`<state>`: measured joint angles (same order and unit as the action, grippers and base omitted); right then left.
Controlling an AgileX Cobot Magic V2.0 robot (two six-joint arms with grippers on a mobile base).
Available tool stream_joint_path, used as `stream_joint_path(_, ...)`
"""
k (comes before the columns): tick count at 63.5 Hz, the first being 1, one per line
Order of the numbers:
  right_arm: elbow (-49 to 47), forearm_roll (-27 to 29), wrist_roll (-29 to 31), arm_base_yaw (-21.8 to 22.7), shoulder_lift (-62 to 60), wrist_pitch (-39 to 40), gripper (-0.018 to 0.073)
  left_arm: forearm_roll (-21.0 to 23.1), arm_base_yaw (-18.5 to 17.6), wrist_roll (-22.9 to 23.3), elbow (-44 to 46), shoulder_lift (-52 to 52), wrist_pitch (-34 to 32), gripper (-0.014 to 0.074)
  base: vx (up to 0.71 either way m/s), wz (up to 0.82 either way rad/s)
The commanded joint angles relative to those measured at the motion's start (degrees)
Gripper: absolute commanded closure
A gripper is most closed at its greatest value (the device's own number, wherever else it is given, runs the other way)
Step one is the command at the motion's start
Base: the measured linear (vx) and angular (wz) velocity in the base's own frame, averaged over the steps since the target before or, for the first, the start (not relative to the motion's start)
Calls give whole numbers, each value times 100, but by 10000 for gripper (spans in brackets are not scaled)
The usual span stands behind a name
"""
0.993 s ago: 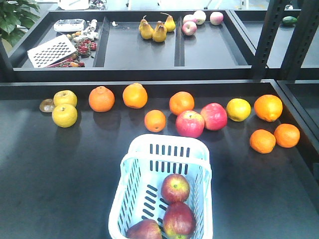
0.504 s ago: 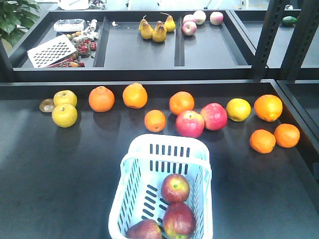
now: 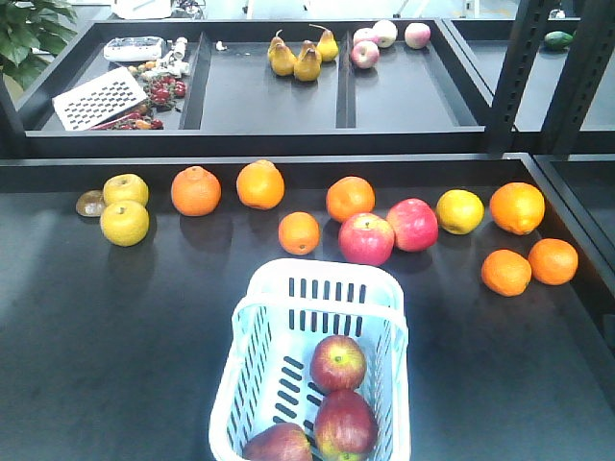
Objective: Pick three apples into basket with both arms
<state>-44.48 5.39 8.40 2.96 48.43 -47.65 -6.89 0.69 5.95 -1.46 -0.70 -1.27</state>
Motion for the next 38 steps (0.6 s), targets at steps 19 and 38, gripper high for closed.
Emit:
stream_joint_path(19, -166, -109, 67, 37, -197, 368, 568, 13, 3, 49, -31, -87, -455, 603, 0, 0)
stream_joint_path(38, 1207, -1291, -1376, 37, -1569, 2414, 568, 13, 3, 49, -31, -87, -455, 603, 0, 0)
